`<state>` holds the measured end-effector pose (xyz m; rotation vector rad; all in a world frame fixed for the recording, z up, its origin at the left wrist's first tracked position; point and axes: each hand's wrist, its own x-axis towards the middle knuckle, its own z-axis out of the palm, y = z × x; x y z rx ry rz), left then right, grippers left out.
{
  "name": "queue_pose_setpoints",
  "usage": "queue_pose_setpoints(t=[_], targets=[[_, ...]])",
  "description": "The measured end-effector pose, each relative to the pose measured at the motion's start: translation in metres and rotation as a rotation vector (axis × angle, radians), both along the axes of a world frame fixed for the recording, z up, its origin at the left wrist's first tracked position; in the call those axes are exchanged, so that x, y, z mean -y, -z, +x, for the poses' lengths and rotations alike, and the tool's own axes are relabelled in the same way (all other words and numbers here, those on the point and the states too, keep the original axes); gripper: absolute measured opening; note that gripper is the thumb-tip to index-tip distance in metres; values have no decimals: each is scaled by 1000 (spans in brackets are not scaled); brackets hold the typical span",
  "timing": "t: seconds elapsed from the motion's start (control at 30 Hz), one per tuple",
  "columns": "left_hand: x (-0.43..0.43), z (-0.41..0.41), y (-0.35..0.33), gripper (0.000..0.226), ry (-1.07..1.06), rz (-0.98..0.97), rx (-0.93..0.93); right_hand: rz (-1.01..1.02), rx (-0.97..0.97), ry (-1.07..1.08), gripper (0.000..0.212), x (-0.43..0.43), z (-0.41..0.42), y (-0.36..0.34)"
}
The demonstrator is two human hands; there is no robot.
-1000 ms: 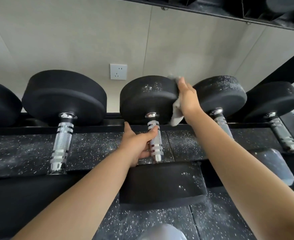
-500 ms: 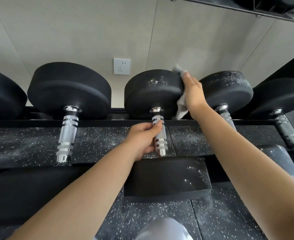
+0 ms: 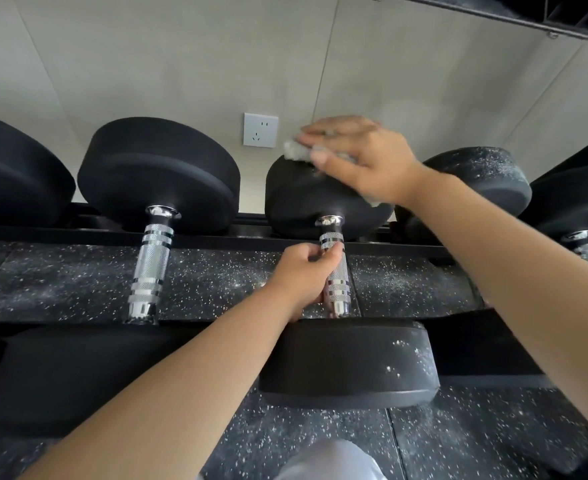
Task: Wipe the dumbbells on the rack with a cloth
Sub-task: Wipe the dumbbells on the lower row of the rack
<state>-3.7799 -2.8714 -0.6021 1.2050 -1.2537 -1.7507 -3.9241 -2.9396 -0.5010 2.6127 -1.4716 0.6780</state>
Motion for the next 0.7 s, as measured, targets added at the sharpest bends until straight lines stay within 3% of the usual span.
queue_pose_setpoints(t=[0.07,0.13,0.2,0.3,0.4,0.47,0.6,0.67,0.7], targets=[[1,-1,1,20,-3,-7,-4,247,363,17,30,1,-14,-5],[2,-1,3,20,1,-22,-4,327,455,96,24,-2,-10,-12],[4,0,5,23,24,-46,7,255,177,171,29,2,6,-17],[4,3,5,21,59,-69,8,45,-491,181,35,9,58,-16],[3,5,5,21,89,-77,5,76,-656,133,47,20,82,-15],[3,6,5,21,89,-60,-6,252,-504,130,48,22,63,-26],[3,5,7,20,80,-49,-28,578,178,116,30,12,17,-48],[3,4,6,17,67,-40,-39,551,271,147,23,5,17,-45],[3,4,7,17,61,-41,-37,477,216,166,20,4,20,-41]])
